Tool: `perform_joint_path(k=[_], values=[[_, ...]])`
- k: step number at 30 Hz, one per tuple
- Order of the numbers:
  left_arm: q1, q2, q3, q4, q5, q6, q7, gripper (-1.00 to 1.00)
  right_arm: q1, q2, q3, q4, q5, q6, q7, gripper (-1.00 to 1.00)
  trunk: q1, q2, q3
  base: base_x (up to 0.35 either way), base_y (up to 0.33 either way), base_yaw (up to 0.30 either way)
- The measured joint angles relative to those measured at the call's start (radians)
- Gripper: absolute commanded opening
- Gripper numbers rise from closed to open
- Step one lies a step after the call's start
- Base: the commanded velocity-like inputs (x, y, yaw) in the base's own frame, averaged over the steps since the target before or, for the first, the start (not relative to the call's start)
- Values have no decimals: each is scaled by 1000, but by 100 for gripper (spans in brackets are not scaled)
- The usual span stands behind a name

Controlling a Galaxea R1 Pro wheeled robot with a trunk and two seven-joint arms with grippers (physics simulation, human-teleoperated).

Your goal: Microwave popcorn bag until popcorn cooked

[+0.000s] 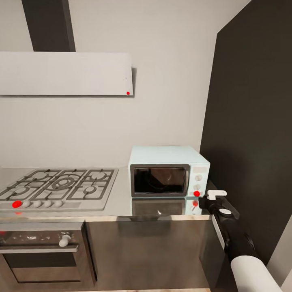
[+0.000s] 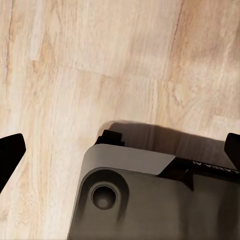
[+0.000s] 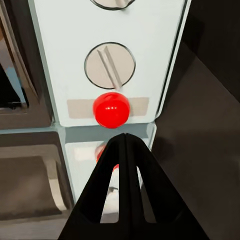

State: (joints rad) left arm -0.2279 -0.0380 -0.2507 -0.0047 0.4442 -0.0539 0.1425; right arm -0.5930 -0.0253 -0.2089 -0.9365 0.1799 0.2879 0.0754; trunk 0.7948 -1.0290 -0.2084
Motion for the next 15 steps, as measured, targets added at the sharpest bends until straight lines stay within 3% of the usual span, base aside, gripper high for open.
perform_joint_path(k=[15], values=[[0,0,0,0,0,1,0,100,0,1,3,32,6,-9,-5,-100,0,0,0,25,0,0]])
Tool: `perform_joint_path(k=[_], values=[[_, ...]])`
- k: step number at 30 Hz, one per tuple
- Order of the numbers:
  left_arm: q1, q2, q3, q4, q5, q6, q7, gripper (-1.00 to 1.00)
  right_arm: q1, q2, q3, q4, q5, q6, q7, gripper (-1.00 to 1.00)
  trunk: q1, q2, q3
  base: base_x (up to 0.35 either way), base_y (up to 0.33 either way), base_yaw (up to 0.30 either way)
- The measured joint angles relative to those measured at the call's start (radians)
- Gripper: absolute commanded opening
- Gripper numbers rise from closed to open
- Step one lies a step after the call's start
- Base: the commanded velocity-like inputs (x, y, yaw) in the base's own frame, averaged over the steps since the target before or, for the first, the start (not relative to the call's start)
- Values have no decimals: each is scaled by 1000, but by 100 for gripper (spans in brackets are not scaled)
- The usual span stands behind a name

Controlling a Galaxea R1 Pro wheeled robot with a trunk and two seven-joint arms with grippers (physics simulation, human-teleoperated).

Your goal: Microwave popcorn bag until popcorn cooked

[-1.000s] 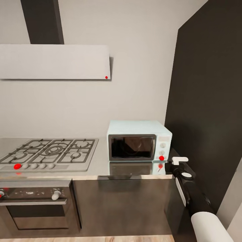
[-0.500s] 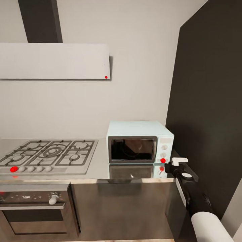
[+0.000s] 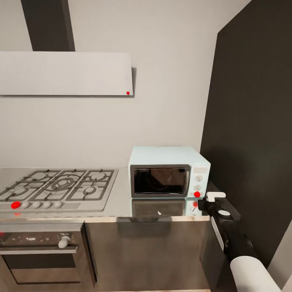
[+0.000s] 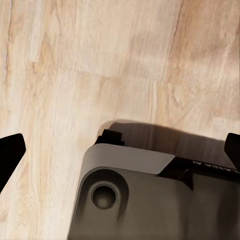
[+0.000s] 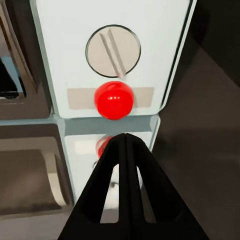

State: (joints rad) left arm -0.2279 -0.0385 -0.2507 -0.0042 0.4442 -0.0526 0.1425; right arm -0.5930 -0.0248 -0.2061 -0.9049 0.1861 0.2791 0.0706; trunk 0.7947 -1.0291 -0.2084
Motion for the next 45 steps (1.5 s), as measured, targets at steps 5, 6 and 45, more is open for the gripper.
perform_joint_path(k=[5,6,45], values=[[0,0,0,0,0,0,0,100,0,1,0,7,0,0,-5,-100,0,0,0,103,0,0],[0,1,0,0,0,0,0,100,0,1,0,10,0,0,-5,-100,0,0,0,104,0,0],[0,1,1,1,1,0,0,100,0,-7,-3,66,2,-23,-8,-100,0,0,0,67,0,0]])
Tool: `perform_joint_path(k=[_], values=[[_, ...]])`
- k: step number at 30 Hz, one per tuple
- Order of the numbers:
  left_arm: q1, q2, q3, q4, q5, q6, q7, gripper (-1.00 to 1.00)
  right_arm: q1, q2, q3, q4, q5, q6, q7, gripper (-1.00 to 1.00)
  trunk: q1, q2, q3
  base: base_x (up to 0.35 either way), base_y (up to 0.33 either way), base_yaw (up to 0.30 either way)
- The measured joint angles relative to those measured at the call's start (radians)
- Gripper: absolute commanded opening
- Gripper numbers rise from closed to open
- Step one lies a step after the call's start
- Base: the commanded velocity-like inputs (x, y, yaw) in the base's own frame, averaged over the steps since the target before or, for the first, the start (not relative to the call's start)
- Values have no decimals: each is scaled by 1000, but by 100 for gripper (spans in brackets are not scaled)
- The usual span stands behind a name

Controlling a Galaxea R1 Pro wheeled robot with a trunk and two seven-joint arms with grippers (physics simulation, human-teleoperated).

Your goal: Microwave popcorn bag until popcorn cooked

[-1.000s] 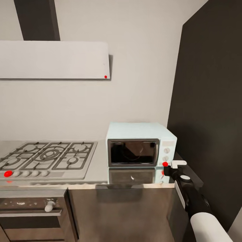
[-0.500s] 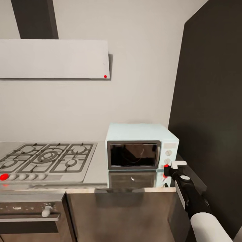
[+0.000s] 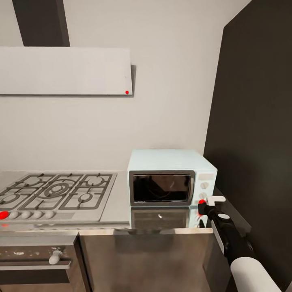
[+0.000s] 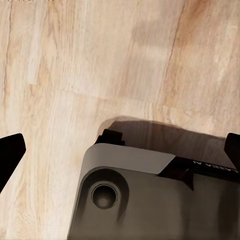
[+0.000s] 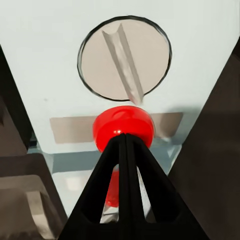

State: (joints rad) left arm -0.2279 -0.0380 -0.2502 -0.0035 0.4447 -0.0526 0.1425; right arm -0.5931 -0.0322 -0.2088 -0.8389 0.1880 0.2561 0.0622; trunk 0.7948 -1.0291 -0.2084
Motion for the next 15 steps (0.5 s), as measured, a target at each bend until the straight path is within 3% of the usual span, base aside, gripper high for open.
perform_joint_path(k=[8,15], values=[[0,0,0,-1,0,0,0,100,0,-1,0,0,0,-5,0,-100,0,0,0,32,0,0],[0,1,0,0,0,0,0,100,0,-2,0,12,1,-7,0,-100,0,0,0,132,0,0]])
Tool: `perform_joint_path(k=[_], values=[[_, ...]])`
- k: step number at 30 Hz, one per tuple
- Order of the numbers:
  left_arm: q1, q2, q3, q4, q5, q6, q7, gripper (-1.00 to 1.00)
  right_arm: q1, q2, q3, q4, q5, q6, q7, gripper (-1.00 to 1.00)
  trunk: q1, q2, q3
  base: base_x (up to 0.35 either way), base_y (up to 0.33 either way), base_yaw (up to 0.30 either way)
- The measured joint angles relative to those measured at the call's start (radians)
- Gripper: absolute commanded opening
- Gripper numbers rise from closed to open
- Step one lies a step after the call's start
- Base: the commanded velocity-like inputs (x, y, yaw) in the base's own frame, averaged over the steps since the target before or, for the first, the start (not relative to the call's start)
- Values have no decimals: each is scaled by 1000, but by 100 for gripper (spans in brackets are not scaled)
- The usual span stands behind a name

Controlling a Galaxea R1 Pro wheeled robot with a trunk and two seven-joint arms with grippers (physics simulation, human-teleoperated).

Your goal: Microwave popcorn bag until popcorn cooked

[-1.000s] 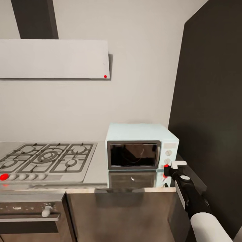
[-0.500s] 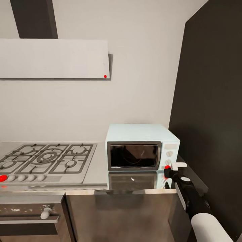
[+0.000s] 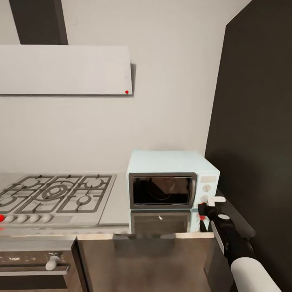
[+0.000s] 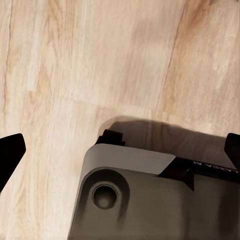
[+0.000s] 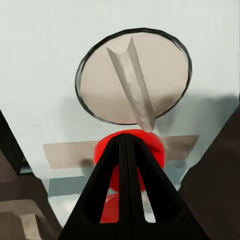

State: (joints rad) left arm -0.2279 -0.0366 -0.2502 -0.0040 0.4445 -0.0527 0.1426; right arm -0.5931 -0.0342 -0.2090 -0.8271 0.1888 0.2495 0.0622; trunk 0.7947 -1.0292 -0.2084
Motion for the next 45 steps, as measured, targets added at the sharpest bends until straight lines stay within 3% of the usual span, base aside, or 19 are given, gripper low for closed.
perform_joint_path(k=[12,28,32,38,42,45], values=[[0,-1,0,0,1,-1,0,100,6,-3,0,3,-2,-5,1,-100,-1,-1,0,-4,0,0],[0,-6,-1,1,0,-1,0,100,0,3,6,-20,8,-1,11,-100,1,0,0,-320,0,0],[0,-6,-1,1,0,-1,0,100,0,10,8,-107,8,52,11,-100,1,0,0,-330,0,0],[0,-6,-1,0,0,-1,0,100,0,12,6,-116,6,85,9,-100,1,0,0,-330,0,0],[0,-6,-1,0,0,-1,0,100,0,11,5,-90,-3,85,9,-100,1,0,0,-330,0,0],[0,-5,-1,0,0,-1,0,100,0,5,1,30,-6,72,5,-100,1,0,0,-225,0,0]])
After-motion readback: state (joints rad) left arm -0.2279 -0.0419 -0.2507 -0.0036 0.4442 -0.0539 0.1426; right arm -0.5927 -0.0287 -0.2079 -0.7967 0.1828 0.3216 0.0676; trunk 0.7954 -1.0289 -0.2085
